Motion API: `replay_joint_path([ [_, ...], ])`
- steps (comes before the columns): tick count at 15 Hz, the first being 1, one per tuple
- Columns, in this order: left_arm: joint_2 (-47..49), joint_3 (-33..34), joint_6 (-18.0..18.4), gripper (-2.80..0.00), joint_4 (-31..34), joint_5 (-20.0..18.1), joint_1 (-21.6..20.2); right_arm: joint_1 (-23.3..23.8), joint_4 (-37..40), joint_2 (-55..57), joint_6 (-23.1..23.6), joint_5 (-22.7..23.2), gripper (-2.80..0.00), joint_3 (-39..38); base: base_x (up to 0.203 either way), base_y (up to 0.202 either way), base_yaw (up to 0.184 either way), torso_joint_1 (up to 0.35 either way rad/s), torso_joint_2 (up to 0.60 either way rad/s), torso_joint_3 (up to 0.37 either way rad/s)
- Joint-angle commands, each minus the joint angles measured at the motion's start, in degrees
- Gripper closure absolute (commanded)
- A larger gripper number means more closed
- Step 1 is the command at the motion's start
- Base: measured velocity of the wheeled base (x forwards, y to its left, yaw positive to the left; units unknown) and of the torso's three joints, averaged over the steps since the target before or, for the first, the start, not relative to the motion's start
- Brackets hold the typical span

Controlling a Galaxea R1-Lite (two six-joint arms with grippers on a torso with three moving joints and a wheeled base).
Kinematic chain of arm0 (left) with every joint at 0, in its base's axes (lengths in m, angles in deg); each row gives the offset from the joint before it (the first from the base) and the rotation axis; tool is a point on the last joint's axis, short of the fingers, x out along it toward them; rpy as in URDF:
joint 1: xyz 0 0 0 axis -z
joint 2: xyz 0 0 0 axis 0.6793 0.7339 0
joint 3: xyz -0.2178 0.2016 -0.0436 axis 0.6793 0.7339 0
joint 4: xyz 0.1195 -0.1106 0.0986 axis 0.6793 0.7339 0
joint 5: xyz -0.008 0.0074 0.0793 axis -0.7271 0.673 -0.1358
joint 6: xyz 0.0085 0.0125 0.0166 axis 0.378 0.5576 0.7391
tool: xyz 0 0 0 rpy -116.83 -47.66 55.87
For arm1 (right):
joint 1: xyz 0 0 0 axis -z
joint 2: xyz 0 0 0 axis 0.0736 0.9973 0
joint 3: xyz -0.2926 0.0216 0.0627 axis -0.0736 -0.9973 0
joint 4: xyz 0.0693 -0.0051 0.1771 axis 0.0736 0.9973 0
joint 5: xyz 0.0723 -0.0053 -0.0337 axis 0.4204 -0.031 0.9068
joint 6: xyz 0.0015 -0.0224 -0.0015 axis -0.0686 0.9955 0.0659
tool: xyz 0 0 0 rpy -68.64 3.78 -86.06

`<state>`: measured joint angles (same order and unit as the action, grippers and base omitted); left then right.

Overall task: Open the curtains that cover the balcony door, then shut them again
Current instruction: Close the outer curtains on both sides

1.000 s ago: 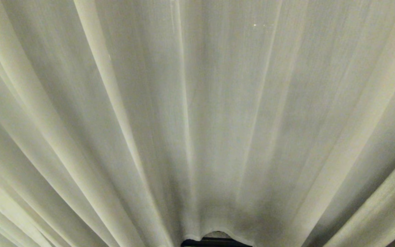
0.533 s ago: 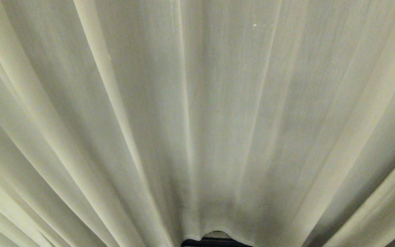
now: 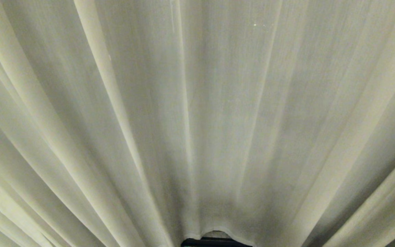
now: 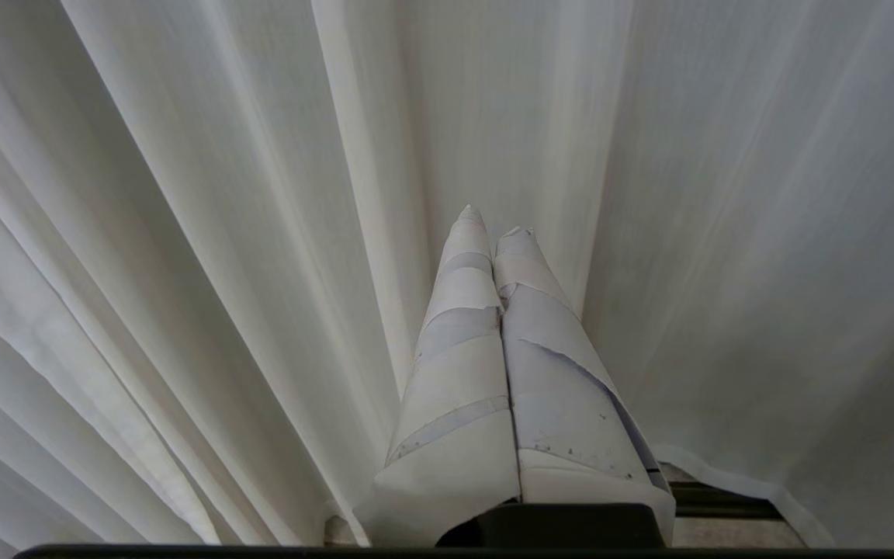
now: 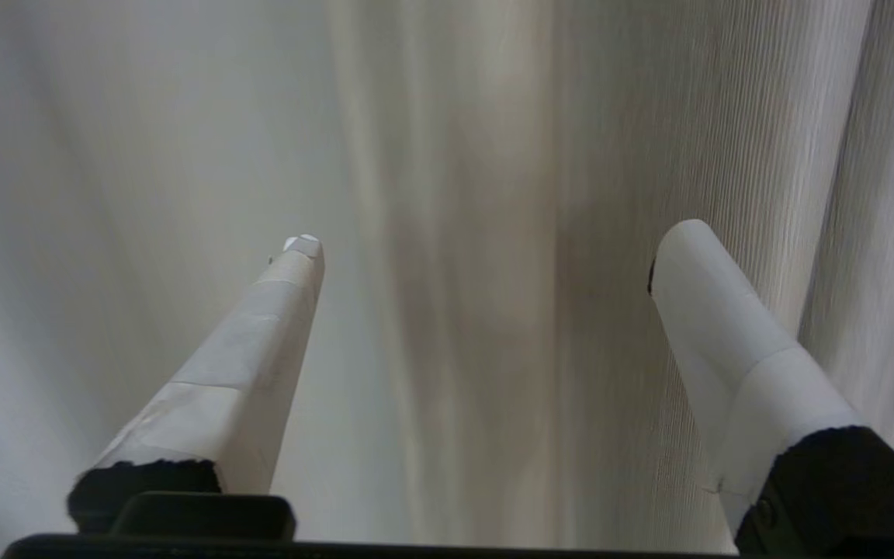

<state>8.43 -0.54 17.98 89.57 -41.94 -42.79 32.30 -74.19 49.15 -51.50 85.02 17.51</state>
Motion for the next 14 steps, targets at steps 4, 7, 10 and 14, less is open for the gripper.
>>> replay_joint_path([
  [4, -0.1, 0.0, 0.0, 0.0, 0.0, 0.0, 0.0, 1.3, -2.6, 9.5, -1.6, 0.0, -2.8, 2.3, 0.0, 0.0, 0.0, 0.0, 0.0, 0.0],
  [7, -0.1, 0.0, 0.0, 0.0, 0.0, 0.0, 0.0, 1.2, -5.5, 14.4, -2.5, 0.4, -2.8, 2.8, 0.0, 0.0, 0.0, 0.0, 0.0, 0.0],
  [10, -0.1, 0.0, 0.0, 0.0, 0.0, 0.0, 0.0, 1.1, -11.8, 19.5, -4.7, 5.5, -2.8, 4.4, 0.0, 0.0, 0.0, 0.0, 0.0, 0.0],
  [14, -0.1, 0.0, -0.1, 0.0, 0.0, 0.0, 0.0, 1.0, -13.1, 22.2, -7.5, 9.6, 0.0, 5.2, 0.0, 0.0, 0.0, 0.0, 0.0, 0.0],
])
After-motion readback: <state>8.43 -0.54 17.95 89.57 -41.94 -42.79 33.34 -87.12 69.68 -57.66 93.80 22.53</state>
